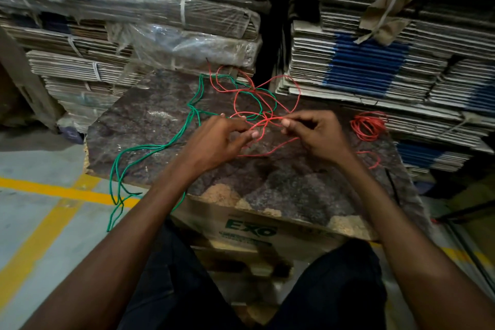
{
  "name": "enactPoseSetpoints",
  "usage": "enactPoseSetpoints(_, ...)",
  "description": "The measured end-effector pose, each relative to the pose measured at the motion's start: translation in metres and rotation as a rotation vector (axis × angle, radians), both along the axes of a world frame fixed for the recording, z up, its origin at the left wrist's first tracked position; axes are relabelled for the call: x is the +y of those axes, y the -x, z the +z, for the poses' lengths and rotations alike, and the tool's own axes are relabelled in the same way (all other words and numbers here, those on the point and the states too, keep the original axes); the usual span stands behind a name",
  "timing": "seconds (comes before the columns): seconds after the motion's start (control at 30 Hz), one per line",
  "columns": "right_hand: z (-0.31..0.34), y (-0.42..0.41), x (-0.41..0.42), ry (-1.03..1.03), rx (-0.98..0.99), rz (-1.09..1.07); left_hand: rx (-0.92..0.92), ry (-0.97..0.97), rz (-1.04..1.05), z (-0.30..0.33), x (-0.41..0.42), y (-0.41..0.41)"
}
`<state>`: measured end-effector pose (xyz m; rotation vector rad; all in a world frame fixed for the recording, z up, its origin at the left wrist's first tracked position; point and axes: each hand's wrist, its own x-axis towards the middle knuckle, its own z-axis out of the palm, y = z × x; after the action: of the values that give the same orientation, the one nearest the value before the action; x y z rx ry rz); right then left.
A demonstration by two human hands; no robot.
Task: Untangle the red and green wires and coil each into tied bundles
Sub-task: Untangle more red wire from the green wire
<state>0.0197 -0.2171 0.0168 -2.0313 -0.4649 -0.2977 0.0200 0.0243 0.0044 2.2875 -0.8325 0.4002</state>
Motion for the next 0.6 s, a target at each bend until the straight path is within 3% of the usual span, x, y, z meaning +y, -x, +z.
enactPoseSetpoints(0.17, 0.02, -0.004, -0.004, -0.096, -0.039, -0.062, -0.038, 0.1, 0.131, -0.002, 0.011, -0.009)
enactPoseSetpoints(0.43, 0.059, -0.017, -0.018, -0.278, -0.173, -0.223, -0.077, 0.065, 0.212, -0.006, 0.022, -0.017)
enactPoseSetpoints(0.6, 0.055, -0.025, -0.038, -0.469, -0.153, -0.39, -0.08, 0.034, 0.22, -0.016, 0.032, -0.022)
